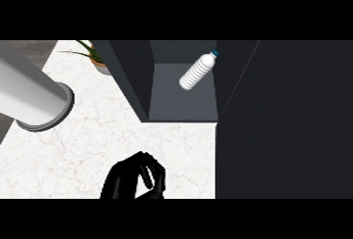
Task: Pick up the bottled water, place it into the cabinet and close the cabinet
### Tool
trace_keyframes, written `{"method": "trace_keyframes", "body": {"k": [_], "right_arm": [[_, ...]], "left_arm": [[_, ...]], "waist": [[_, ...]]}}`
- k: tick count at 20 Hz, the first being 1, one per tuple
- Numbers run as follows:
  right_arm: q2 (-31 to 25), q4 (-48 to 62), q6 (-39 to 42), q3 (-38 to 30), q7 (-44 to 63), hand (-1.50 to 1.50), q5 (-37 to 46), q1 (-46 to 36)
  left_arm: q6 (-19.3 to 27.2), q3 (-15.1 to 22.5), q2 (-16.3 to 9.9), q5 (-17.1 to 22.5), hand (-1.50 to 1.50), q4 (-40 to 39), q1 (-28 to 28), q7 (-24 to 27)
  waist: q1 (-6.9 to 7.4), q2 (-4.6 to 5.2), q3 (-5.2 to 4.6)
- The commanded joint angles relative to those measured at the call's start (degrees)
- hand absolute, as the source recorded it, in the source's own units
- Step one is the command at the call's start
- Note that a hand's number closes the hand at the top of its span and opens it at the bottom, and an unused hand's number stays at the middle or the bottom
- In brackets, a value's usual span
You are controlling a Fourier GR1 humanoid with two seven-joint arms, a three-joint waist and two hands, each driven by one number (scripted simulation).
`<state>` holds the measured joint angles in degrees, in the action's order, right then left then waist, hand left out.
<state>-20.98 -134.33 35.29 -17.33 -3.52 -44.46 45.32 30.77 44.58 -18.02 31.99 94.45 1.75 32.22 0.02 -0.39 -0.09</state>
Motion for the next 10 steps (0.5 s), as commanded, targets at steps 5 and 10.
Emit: {"method": "trace_keyframes", "body": {"k": [5,10], "right_arm": [[-3.2,-15.0,6.2,3.2,4.1,1.5,5.3,4.8],[-1.2,-16.4,7.4,4.5,1.8,1.5,6.5,3.8]], "left_arm": [[-3.5,-4.5,-11.3,1.8,1.5,8.8,-7.7,0.5],[-6.0,-9.2,-17.9,4.6,1.5,15.9,-12.7,1.2]], "waist": [[-0.61,-0.33,-0.14],[-0.48,-0.56,-0.16]]}}
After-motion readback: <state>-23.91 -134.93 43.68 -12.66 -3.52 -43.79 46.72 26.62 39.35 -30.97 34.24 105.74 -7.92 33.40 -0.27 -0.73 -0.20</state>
